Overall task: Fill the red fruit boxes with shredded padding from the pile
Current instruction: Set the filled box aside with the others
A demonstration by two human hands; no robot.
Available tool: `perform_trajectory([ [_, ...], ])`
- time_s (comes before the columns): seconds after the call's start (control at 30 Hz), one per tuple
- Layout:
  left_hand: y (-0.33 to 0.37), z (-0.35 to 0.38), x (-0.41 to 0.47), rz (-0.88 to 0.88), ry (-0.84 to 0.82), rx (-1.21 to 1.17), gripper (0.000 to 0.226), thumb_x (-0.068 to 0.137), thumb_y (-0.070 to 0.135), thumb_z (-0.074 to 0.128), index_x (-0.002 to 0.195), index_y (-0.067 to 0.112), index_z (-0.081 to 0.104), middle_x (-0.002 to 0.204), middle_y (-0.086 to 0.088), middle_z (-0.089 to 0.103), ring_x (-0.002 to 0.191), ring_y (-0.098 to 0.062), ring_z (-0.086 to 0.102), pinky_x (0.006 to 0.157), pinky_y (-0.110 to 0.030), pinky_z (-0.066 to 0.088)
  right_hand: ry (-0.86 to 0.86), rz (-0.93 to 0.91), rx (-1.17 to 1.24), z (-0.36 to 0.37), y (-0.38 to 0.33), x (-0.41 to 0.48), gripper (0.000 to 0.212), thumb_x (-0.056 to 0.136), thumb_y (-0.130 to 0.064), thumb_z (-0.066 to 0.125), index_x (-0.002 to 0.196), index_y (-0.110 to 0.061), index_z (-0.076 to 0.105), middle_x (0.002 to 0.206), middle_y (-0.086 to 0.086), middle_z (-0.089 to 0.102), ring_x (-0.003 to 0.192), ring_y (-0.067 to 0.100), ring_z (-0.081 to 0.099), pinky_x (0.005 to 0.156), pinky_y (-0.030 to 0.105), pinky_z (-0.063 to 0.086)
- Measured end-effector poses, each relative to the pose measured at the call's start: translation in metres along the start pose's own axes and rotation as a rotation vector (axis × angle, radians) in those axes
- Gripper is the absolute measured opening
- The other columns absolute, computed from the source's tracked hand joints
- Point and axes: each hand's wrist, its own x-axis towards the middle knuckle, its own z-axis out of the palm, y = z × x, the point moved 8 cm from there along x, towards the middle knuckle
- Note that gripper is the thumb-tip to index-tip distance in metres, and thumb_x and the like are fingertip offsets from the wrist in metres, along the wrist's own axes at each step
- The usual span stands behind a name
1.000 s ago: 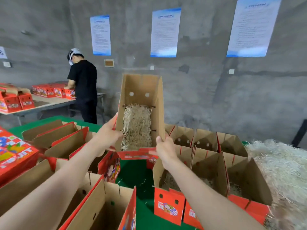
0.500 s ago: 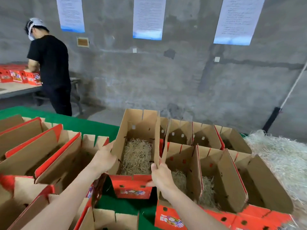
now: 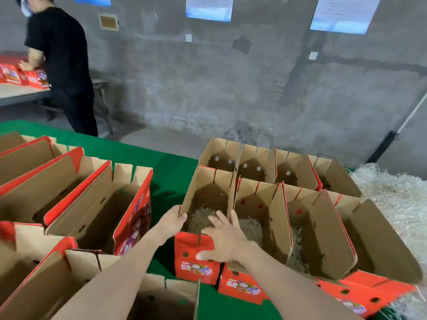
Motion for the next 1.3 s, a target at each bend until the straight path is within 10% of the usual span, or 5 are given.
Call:
perform_trajectory([
  [0.17, -0.009, 0.003, -0.007, -0.009, 0.035, 0.038, 0.04, 0.1, 0.031, 0.035, 0.137, 0.018, 0.043, 0.099, -0.006, 0.057, 0.092, -0.024, 0.053, 0.077, -0.033, 0.044, 0.128, 0.143, -0.181, -0.005, -0.007, 0.008, 0.026, 0.095, -0.029, 0.039, 0.107, -0.019, 0.059, 0.104, 0.006, 0.064, 0.108, 0.03, 0.057, 0.109, 0.055, -0.01],
  [0.7, 0.013, -0.028, -0.082, 0.079, -0.014, 0.007, 0.042, 0.1, 0.029, 0.039, 0.14, 0.018, 0.04, 0.131, -0.005, 0.055, 0.102, -0.014, 0.059, 0.083, -0.02, 0.043, 0.075, 0.246, -0.024, -0.006, 0.008, 0.002, 0.033, 0.098, -0.031, 0.032, 0.124, -0.022, 0.05, 0.112, 0.004, 0.064, 0.115, 0.023, 0.054, 0.111, 0.05, -0.013],
  [0.87, -0.001, -0.089, -0.151, 0.141, 0.207, 0.099, 0.034, 0.092, 0.027, 0.056, 0.126, 0.02, 0.056, 0.109, 0.007, 0.062, 0.088, -0.002, 0.063, 0.072, -0.012, 0.05, 0.393, 0.046, 0.261, -0.049, -0.049, -0.034, 0.031, 0.094, -0.038, 0.043, 0.119, -0.023, 0.054, 0.116, 0.001, 0.062, 0.111, 0.021, 0.053, 0.104, 0.037, 0.032],
  [1.07, -0.014, -0.103, -0.216, 0.181, 0.366, 0.342, 0.033, 0.088, 0.021, 0.062, 0.12, 0.013, 0.062, 0.115, 0.001, 0.066, 0.102, -0.008, 0.061, 0.076, -0.005, 0.043, 0.119, 0.153, 0.062, -0.014, -0.09, -0.09, 0.066, 0.085, -0.051, 0.05, 0.137, -0.016, 0.029, 0.131, 0.015, 0.036, 0.113, 0.036, 0.045, 0.084, 0.043, 0.044],
  [1.3, 0.014, -0.059, -0.233, 0.222, 0.289, 0.432, 0.041, 0.087, 0.028, 0.064, 0.126, 0.018, 0.056, 0.131, 0.001, 0.055, 0.124, -0.016, 0.049, 0.103, -0.031, 0.042, -0.053, 0.278, 0.506, 0.01, -0.078, -0.127, 0.037, 0.084, 0.002, 0.044, 0.121, -0.001, 0.047, 0.118, 0.02, 0.055, 0.099, 0.035, 0.06, 0.067, 0.031, 0.051],
])
